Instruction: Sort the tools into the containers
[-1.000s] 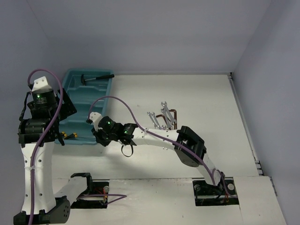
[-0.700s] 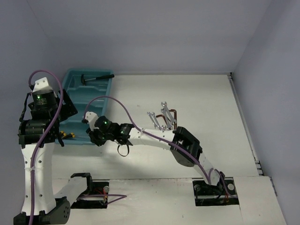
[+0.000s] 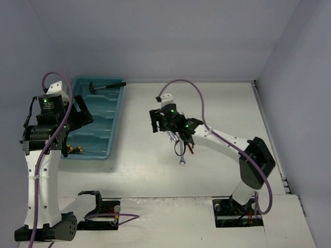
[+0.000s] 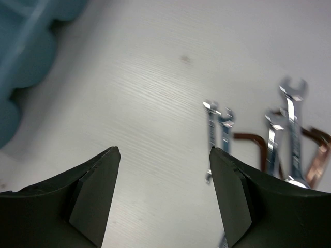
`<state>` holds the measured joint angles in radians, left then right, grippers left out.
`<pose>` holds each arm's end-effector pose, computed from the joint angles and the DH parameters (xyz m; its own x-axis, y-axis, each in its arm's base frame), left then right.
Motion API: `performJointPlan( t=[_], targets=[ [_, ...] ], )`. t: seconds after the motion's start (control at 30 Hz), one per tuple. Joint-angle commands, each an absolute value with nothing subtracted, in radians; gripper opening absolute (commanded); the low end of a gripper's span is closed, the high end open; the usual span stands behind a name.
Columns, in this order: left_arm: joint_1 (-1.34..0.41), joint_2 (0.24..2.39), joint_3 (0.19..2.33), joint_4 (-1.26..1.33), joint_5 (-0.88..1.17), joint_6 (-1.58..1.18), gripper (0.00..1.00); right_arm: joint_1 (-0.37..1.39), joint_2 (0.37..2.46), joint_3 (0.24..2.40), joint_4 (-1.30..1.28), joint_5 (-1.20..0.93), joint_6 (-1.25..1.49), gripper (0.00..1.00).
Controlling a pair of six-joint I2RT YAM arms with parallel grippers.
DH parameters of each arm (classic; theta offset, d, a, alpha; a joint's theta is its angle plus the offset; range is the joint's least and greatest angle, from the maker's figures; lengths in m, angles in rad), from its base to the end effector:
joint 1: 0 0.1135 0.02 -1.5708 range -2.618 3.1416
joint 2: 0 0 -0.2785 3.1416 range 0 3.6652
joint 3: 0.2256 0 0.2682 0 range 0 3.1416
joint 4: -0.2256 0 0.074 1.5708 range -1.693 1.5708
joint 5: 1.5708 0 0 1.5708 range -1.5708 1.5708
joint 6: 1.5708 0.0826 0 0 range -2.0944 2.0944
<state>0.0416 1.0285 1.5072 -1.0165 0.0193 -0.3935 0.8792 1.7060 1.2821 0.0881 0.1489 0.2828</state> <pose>0.2150 0.0074 0.4455 -0.4631 -0.4029 -0.7894 -0.2193 0.9151 -0.3384 0.3076 0.3522 0.2853 -0.3894 -0.0376 -0.9203 -0.5870 0.7801 0.2165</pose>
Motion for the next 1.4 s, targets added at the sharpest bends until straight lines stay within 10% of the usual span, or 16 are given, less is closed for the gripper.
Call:
performJointPlan(
  t=[0.0,0.47,1.37],
  targets=[
    [0.017,1.053,1.564,-0.978,0.12,-0.39,0.76,0.783,1.567,1.09,0.046,0.255,0.423,0.67],
    [-0.248,1.083,1.42,-0.917,0.021,-0.539,0.75,0.537,1.598,1.017,0.023,0.137,0.32,0.41],
    [-0.367,1.154,1.396,-0.916,-0.027,-0.573,0.75,0.485,1.938,1.251,0.008,-0.077,0.178,0.37]
  ],
)
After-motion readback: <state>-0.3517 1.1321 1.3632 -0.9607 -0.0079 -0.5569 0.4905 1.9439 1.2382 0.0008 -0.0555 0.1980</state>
